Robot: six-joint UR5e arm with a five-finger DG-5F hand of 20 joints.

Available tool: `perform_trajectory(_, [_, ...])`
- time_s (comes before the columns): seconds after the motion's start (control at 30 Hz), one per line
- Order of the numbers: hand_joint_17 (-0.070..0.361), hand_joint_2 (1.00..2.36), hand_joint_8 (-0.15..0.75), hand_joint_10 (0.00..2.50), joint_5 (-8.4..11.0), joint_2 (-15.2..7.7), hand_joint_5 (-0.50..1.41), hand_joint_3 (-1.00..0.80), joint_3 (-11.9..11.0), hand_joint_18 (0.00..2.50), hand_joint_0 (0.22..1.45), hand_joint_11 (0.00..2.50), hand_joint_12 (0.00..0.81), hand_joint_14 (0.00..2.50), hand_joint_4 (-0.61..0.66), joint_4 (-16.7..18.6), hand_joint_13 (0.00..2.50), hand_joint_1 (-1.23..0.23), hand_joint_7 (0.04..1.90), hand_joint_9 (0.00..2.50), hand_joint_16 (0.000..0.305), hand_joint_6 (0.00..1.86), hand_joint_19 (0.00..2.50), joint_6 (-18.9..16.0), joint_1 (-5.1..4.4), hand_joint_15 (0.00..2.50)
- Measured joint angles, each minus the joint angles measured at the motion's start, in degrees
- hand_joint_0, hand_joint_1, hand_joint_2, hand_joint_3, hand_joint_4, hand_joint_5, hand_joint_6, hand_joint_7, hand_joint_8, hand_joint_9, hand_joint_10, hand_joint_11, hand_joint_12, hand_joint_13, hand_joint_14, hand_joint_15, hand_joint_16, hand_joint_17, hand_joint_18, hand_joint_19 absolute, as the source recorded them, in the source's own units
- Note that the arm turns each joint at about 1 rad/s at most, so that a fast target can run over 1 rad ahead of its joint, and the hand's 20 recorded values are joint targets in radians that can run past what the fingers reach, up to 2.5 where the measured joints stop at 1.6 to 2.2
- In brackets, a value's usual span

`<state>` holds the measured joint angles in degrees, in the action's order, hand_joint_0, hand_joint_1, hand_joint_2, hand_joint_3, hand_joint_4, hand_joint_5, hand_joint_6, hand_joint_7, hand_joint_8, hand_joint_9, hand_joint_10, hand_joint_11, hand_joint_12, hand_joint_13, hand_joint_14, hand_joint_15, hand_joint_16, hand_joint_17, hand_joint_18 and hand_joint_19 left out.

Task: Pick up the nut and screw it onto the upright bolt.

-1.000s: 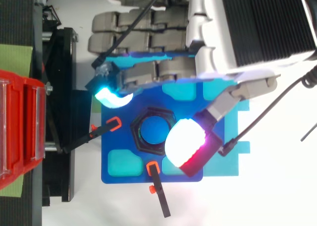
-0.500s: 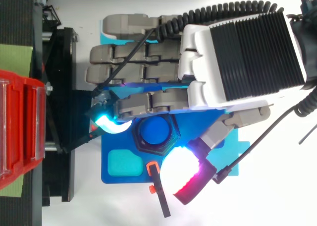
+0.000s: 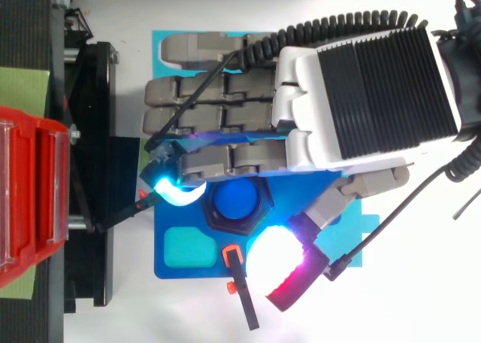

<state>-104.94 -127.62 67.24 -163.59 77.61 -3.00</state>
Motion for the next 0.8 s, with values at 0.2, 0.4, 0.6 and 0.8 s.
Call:
perform_trajectory(0.2, [0.07, 1.0, 0.265, 0.0, -0.06, 0.0, -0.09, -0.5, 0.15, 0.11, 0.5, 0.0, 0.288, 0.0, 0.24, 0.02, 0.37, -0.06, 1.2, 0.49, 0.031, 0.5, 0.0, 0.0, 0.32, 0.0])
perform_trajectory(0.4, [0.067, 1.0, 0.268, 0.0, -0.33, 0.0, -0.07, -0.5, 0.17, 0.14, 0.5, 0.0, 0.28, 0.0, 0.2, 0.03, 0.4, -0.07, 1.36, 0.53, 0.03, 0.5, 0.0, 0.05, 0.96, 0.0])
perform_trajectory(0.6, [0.065, 1.0, 0.28, 0.0, -1.29, -0.01, -0.04, -0.5, 0.18, 0.18, 0.51, 0.0, 0.273, 0.0, 0.21, 0.19, 0.43, -0.07, 1.51, 0.58, 0.029, 0.5, 0.0, 0.2, 1.96, 0.0])
perform_trajectory(0.8, [0.061, 1.0, 0.287, 0.0, -2.63, -0.01, -0.02, -0.5, 0.18, 0.22, 0.51, 0.0, 0.261, 0.0, 0.21, 0.52, 0.48, -0.08, 1.48, 0.64, 0.027, 0.53, 0.0, 0.49, 3.1, 0.0])
